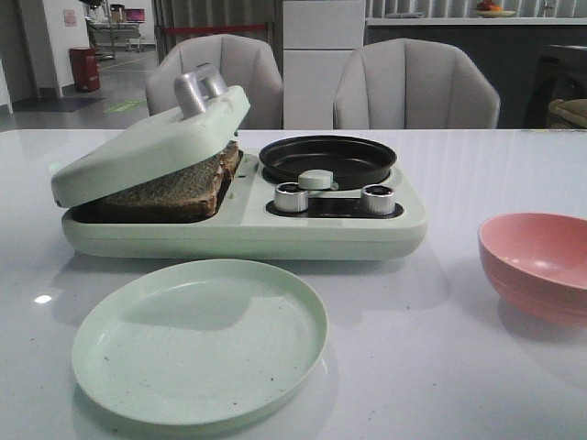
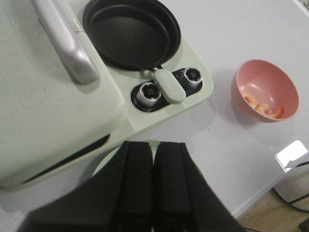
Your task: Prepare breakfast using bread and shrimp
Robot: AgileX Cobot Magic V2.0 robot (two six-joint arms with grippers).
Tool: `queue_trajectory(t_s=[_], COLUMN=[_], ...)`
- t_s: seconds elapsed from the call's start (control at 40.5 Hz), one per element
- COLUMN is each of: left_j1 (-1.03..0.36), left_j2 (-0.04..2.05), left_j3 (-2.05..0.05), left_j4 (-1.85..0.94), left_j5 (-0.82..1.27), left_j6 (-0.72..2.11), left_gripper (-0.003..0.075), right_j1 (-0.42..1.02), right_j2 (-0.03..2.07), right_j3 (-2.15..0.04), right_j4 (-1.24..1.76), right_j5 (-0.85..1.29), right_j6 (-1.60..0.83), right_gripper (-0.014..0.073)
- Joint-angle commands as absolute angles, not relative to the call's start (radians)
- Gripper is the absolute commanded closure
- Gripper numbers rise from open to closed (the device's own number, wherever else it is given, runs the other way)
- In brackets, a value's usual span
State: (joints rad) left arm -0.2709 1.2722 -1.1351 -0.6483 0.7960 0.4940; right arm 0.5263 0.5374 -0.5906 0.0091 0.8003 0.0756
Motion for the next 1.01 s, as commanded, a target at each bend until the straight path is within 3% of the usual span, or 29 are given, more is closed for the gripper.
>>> queue_trajectory(t_s=[0.0, 0.197, 0.518, 0.987], left_j1=[-0.328, -0.344, -0.344, -0.344], left_j2=[1.136, 0.932, 0.668, 0.635], left_j3=[-1.046, -0.861, -0.694, -0.685], left_j4=[-0.584, -0.294, -0.286, -0.286], left_j5=[0.672, 0.636, 0.638, 0.665], left_j6=[0.409, 0.161, 0.154, 0.154], left_gripper=[0.0617, 0.0617, 0.0619, 0.0619], right_j1=[0.525, 0.525, 0.525, 0.525], right_j2=[0.54, 0.54, 0.54, 0.54], right_j3=[-0.615, -0.615, -0.615, -0.615], right_j4=[0.0, 0.0, 0.0, 0.0], right_j5=[0.743, 0.743, 0.743, 0.737], right_j6=[0.081, 0.081, 0.081, 0.081], right_gripper=[0.0099, 0.0099, 0.0099, 0.0099])
